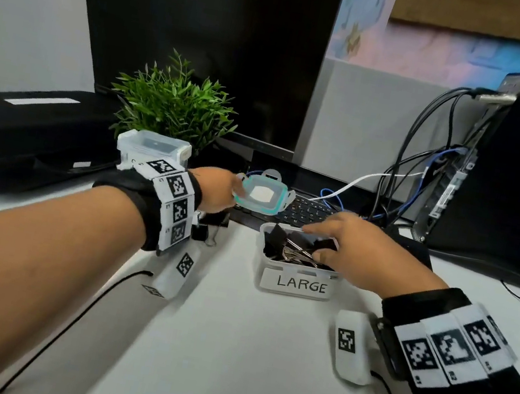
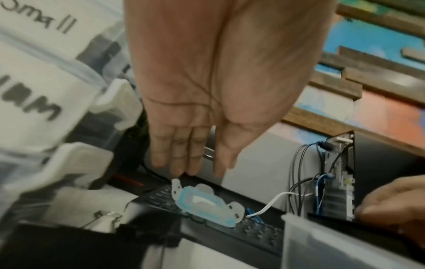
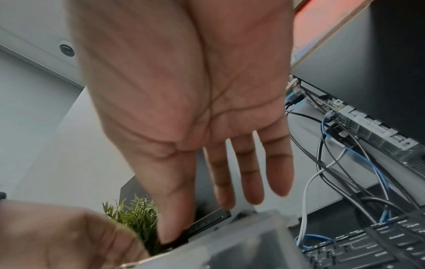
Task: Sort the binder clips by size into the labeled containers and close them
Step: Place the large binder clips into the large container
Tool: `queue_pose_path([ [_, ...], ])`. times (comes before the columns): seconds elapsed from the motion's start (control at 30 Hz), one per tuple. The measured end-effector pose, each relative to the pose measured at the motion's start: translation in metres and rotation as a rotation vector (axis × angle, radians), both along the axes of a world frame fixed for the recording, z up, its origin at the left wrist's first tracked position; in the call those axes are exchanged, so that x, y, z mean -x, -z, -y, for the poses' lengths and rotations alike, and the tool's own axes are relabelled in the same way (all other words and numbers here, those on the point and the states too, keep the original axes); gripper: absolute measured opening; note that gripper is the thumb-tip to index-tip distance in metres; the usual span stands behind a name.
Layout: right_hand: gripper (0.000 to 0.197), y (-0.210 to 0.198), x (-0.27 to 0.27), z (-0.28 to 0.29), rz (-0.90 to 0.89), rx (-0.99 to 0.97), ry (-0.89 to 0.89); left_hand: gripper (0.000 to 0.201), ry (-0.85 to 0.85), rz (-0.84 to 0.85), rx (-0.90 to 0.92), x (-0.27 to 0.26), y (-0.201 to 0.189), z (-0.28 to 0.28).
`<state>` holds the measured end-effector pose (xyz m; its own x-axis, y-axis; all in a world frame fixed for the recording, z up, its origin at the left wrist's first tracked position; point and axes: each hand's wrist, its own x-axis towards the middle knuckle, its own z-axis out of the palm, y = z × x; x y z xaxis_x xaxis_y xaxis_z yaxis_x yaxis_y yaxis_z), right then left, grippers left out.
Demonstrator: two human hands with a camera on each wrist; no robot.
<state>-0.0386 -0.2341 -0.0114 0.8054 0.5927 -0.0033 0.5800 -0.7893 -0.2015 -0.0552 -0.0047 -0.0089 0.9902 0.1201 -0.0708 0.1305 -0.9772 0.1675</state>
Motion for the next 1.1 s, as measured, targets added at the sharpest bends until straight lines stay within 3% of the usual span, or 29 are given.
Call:
queue_pose_path([
  [0.17, 0.036, 0.001, 0.0, -0.004, -0.059, 0.085, -0.067, 0.049, 0.001, -0.196, -0.295, 0.004, 0.015, 0.003],
  [0.3, 0.034, -0.001, 0.0, -0.004, -0.066, 0.114, -0.035, 0.07, -0.04, -0.279, -0.3, 0.0, 0.028, 0.01],
  [0.43, 0.032, -0.002, 0.002, -0.004, -0.082, 0.102, -0.009, 0.075, -0.056, -0.281, -0.332, -0.003, 0.029, 0.012],
  [0.73, 0.026, -0.006, 0.002, -0.002, -0.055, 0.043, 0.013, 0.041, 0.053, -0.233, -0.386, -0.006, 0.035, 0.023],
  [1.1, 0.034, -0.017, 0.012, -0.002, -0.127, 0.158, 0.035, 0.032, -0.011, -0.264, -0.467, -0.006, 0.034, 0.02],
])
